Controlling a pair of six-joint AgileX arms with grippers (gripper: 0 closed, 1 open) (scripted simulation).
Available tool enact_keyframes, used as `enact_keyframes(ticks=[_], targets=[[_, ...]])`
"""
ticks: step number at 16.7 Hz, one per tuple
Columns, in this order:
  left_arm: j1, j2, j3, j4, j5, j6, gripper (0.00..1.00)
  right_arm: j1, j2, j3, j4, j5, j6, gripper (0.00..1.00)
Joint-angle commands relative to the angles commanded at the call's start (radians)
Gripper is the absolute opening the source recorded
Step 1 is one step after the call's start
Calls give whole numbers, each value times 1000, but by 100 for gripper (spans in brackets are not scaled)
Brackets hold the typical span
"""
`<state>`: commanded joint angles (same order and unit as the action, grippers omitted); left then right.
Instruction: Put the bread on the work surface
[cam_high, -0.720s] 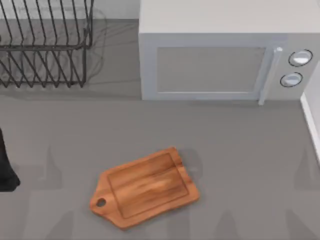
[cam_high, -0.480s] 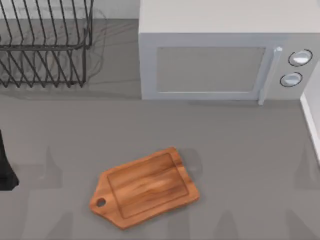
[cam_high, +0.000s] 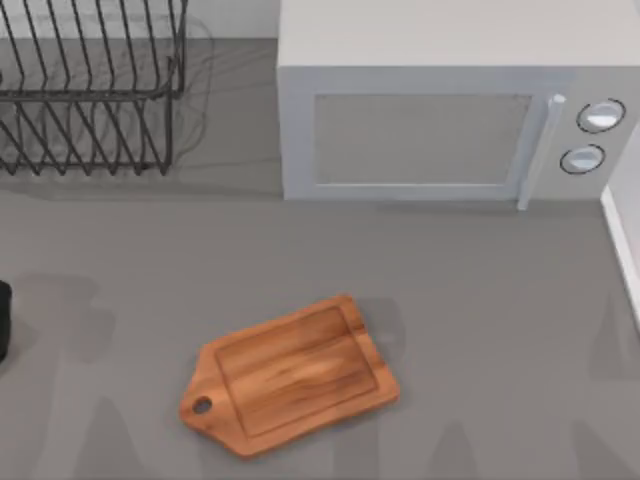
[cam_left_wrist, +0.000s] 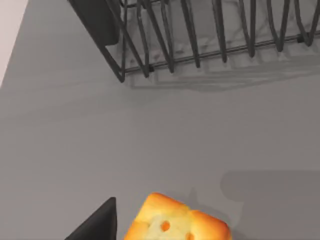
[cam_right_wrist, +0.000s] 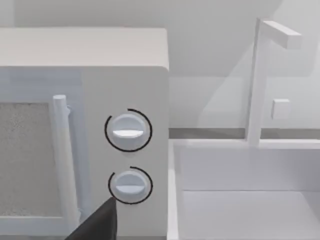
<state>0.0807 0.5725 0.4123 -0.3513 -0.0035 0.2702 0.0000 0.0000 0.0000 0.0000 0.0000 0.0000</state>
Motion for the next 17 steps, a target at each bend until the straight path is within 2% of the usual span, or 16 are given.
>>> enact_keyframes(ticks=[9,13,17], targets=[[98,850,552,-480,4,371,100,0,0,0,0,0,0,100],[129,1092,731,-617,4,484,100,0,0,0,0,0,0,100],[146,1200,819,-677,4,535,100,0,0,0,0,0,0,100]])
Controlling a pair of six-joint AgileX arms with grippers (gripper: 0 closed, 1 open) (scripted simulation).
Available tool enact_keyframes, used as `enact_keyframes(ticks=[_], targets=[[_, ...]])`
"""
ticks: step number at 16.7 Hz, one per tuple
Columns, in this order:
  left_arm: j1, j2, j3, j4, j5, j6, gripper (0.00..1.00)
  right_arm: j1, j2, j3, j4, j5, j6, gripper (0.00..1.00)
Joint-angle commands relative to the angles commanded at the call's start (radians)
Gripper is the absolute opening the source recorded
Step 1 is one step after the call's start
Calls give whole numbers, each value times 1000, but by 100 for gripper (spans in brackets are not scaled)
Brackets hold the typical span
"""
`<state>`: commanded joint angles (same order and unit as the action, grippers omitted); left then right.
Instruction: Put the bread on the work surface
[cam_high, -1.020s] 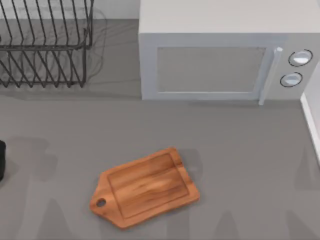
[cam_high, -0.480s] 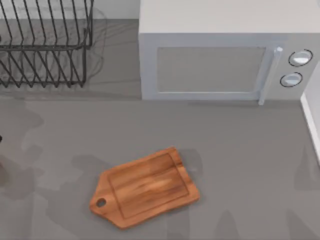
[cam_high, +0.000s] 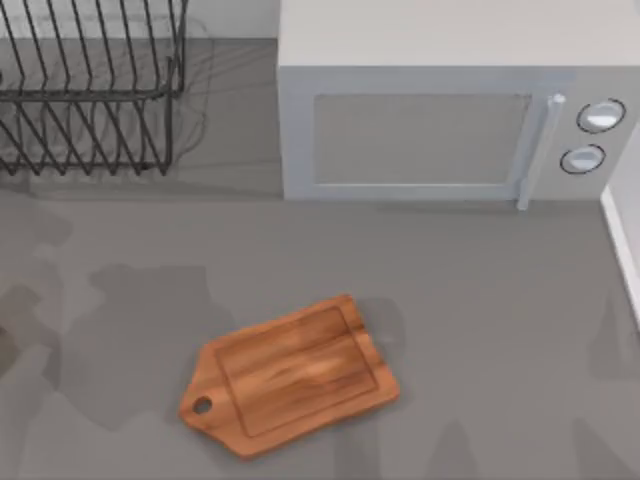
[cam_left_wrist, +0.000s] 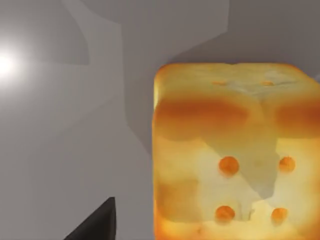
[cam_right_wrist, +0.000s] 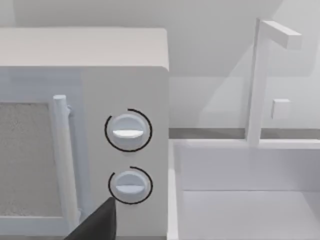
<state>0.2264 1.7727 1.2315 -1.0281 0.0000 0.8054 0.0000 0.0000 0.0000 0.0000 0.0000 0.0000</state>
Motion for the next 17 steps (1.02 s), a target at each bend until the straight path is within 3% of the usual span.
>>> enact_keyframes(ticks=[7,13,17], targets=[[-3,9,-12,17,0,0,100,0,0,0,0,0,0,100],[2,98,-130,233,0,4,100,0,0,0,0,0,0,100],[3,117,-155,270,0,5,100,0,0,0,0,0,0,100]])
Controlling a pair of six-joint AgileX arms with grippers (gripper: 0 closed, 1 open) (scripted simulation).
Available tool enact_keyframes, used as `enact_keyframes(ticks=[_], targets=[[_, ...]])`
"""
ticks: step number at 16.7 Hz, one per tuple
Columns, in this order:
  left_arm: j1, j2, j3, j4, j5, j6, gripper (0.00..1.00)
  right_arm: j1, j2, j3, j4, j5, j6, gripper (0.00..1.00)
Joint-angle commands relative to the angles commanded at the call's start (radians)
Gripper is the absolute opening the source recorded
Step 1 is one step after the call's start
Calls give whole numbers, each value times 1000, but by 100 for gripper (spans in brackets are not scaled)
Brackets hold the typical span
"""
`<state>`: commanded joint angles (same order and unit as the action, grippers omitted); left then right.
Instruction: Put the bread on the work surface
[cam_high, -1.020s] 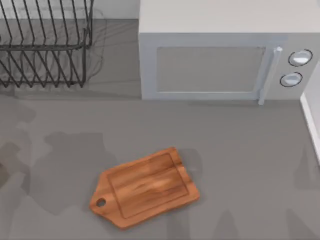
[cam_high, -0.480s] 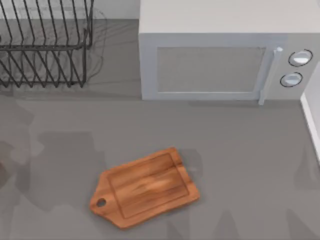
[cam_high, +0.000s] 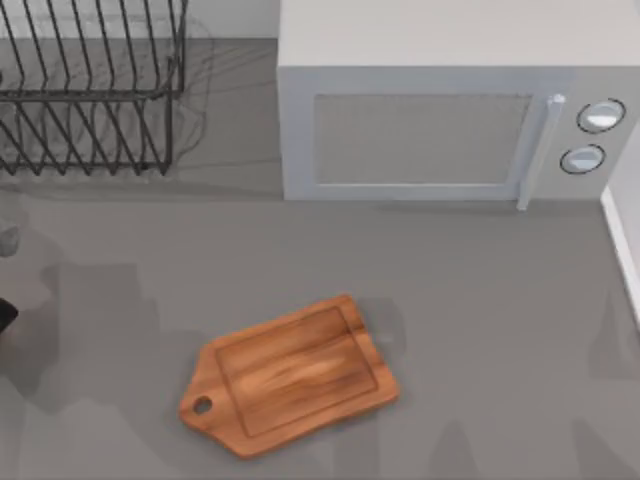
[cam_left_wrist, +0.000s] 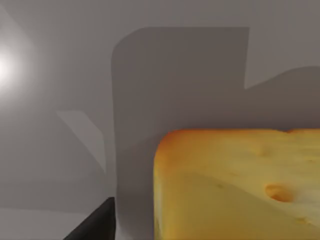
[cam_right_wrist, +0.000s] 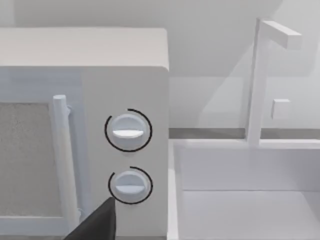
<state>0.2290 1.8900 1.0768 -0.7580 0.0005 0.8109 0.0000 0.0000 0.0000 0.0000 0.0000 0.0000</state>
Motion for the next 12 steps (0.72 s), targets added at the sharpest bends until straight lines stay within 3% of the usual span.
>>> enact_keyframes(ticks=[2,12], targets=[[0,0,0,0,0,0,100,0,0,0,0,0,0,100],[0,0,0,0,0,0,25,0,0,0,0,0,0,100]])
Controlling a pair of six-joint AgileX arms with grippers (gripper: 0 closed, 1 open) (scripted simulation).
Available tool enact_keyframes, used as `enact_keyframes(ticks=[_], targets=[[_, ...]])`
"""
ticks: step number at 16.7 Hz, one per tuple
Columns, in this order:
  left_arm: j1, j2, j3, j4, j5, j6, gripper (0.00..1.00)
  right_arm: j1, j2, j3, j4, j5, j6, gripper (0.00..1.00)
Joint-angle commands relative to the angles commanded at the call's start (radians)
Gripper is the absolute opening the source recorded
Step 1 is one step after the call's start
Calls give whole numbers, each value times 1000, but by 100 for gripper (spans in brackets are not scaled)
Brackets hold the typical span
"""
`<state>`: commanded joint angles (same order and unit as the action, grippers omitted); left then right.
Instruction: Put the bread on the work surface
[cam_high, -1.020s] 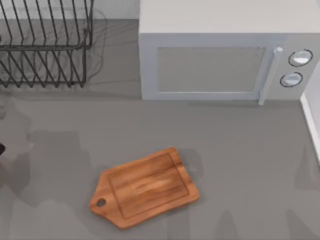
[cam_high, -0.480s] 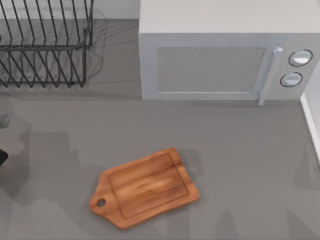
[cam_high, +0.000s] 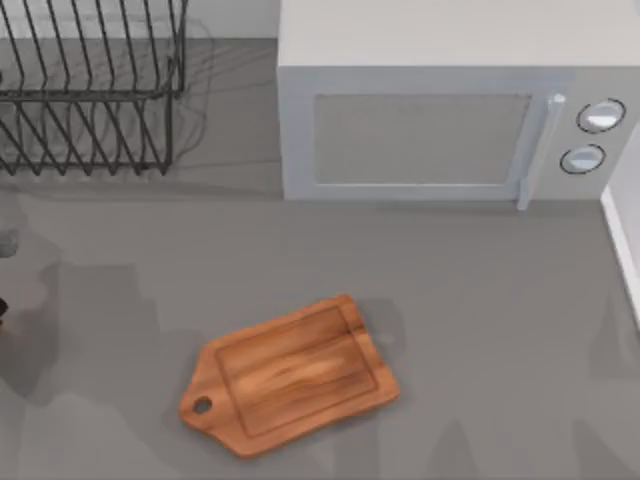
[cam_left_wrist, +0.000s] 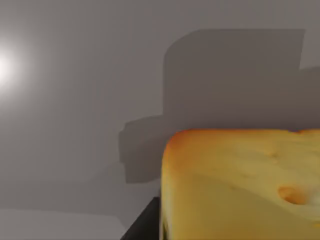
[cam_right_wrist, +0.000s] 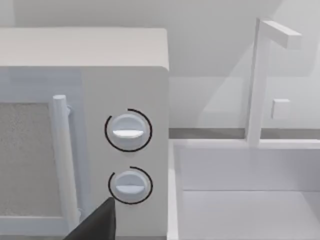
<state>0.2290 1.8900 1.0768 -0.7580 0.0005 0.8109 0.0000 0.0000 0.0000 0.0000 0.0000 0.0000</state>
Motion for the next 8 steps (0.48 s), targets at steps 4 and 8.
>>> enact_keyframes(ticks=[4,8], targets=[[0,0,0,0,0,0,0,0,0,0,0,0,0,100],[0,0,0,0,0,0,0,0,0,0,0,0,0,100]])
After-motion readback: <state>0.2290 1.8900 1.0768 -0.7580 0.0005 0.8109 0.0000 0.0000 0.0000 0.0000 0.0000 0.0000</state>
